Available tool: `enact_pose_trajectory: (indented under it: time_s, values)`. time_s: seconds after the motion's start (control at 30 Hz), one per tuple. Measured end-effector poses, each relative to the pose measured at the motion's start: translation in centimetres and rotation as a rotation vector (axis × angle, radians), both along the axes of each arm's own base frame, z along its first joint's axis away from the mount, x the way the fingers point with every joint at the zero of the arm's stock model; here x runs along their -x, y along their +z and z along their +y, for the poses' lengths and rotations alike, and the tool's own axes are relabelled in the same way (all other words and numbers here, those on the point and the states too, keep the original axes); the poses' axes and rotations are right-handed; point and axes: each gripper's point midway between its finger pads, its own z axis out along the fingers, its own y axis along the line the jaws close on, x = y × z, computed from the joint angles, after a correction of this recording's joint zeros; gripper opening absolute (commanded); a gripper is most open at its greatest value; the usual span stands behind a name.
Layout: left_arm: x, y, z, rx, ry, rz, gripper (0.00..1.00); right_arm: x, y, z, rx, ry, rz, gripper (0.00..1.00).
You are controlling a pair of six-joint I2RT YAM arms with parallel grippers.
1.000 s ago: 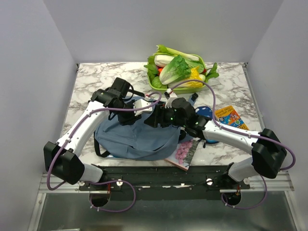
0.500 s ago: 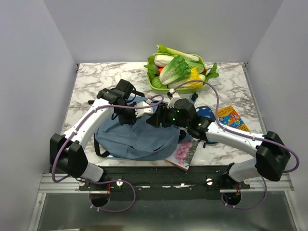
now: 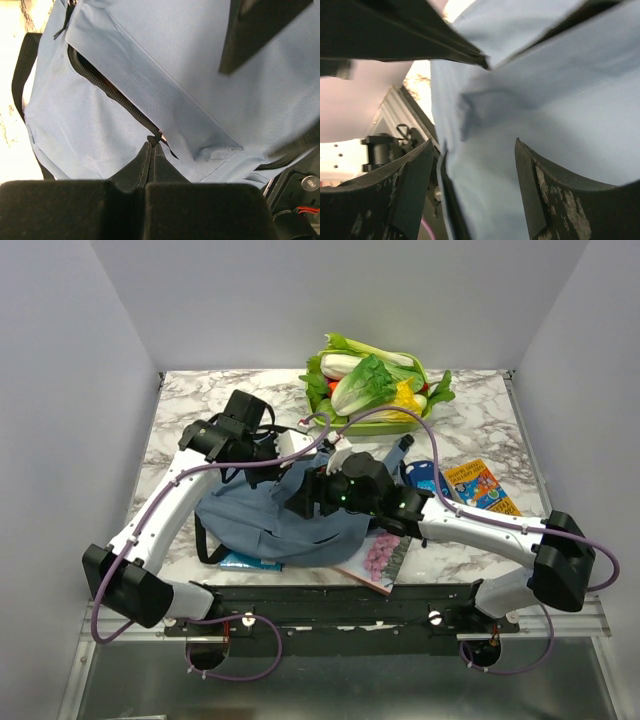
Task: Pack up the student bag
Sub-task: Zip the student bag at the center of the board.
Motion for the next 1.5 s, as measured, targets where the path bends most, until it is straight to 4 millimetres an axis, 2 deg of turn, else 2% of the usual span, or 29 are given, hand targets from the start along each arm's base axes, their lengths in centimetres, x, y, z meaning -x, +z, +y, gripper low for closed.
enact_pose_trajectory:
  time_s: [0.17,0.27,0.47,0.67,0.83,0.93,1.07,1.27,1.5]
  values:
    - [1.0,-0.7,0.0,0.021,0.018,0.030,0.00,1.7,3.4,3.0,0.006,0.037,-0.096,0.77]
    - [1.4,-1.3,-0.2,0.035,0.027,0.062,0.00,2.0,4.5,4.7,0.039,0.020,-0.131,0.77]
    - [1.8,-1.3,-0.2,0.043,0.042,0.082,0.00,1.5,2.6,4.6,0.147,-0.055,-0.180,0.75]
    - [2.0,-1.4,-0.2,0.044,0.041,0.099,0.00,3.6,0.9,3.2,0.185,-0.062,-0.285,0.71]
    - [1.8,-0.8,-1.0,0.080,0.028,0.095,0.00,5.4,-3.0,2.3,0.269,-0.016,-0.336,0.71]
    - [1.9,-0.7,-1.1,0.086,0.031,0.101,0.00,5.7,-4.2,2.2,0.292,-0.002,-0.348,0.71]
    - [1.8,-0.7,-1.3,0.094,0.036,0.103,0.00,5.2,-3.9,3.6,0.276,-0.008,-0.365,0.71]
    - [1.9,-0.7,-1.4,0.101,0.041,0.108,0.00,4.3,-2.4,6.1,0.236,-0.024,-0.400,0.69]
    - [2.0,-0.6,-1.4,0.106,0.039,0.113,0.00,3.4,-2.4,6.5,0.254,-0.064,-0.415,0.51]
